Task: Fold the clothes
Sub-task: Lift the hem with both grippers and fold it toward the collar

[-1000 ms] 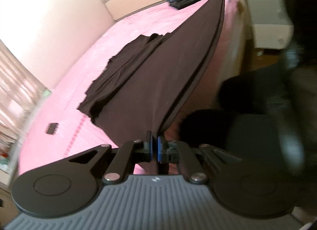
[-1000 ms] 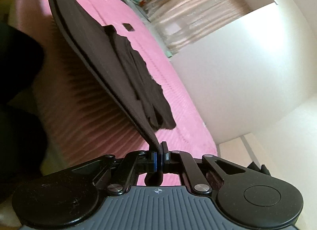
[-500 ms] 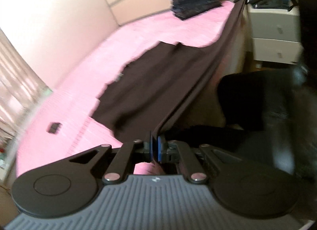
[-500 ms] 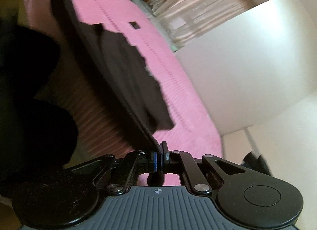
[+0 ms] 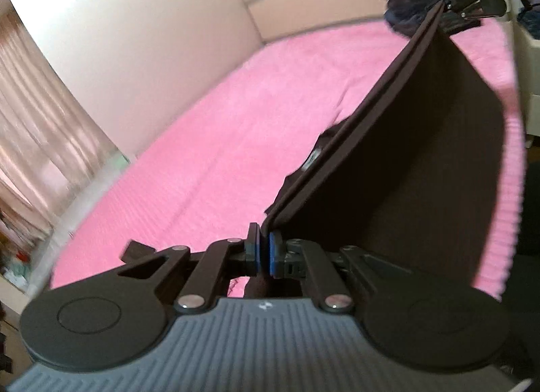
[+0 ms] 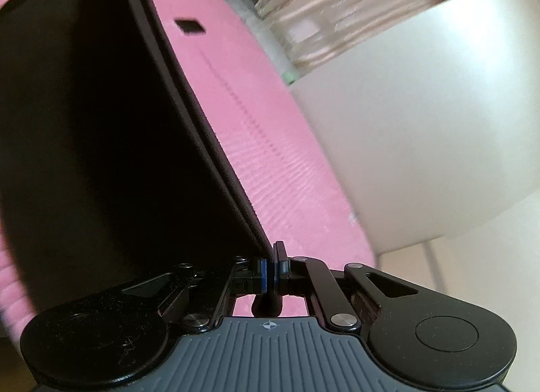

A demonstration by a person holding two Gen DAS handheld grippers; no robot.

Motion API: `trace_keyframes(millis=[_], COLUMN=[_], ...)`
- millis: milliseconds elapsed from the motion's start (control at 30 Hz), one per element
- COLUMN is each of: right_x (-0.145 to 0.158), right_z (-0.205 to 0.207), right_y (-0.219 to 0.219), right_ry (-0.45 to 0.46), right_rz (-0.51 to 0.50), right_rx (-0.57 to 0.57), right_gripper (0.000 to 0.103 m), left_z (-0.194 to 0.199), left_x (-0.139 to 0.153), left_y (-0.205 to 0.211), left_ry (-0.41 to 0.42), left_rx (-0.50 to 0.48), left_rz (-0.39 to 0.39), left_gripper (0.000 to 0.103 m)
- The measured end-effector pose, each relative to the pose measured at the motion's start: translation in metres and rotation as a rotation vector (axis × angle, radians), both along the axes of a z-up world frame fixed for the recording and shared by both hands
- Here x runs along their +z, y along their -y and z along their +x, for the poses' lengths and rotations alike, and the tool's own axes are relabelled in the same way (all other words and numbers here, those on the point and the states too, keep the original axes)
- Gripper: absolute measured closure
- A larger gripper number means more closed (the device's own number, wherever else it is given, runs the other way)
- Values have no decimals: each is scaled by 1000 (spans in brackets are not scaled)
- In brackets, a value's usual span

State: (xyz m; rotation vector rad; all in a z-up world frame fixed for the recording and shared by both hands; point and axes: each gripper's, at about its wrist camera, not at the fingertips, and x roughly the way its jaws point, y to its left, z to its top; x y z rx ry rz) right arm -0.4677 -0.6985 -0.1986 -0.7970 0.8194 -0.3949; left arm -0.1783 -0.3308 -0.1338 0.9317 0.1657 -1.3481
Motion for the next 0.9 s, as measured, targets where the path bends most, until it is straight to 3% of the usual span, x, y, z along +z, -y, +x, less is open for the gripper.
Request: trace_keyframes(millis=[167,233,400,600,800,867,900], right_x=[-55,-60,-74,-111,-120,-121,-118], right_z=[64,82,128,176,179,181,180], right_y=[62,77,116,153,171,176,181], right_ry=[-66,-73,-92,-129,-63,-22,10], right_rz=[121,137,176,264,408,472,500], right_rx=[-38,-41,-49,-74,-122,-152,-179], right_gripper=[101,101,101,101,101,101,100], left_z=[42,57,98,128,137,141,143], left_x=[-68,-80,-75,-131,-161,-157,-156], left_y=[61,73,107,158,162,161,160], left_ry=[-32,-44,-63,-104,-119,-134,-141], left_rx=[18,28,69,112,135,166,182], left_rz=[130,139,90,222,227,204,192], left_gripper=[99,98,98,97,92,85,75])
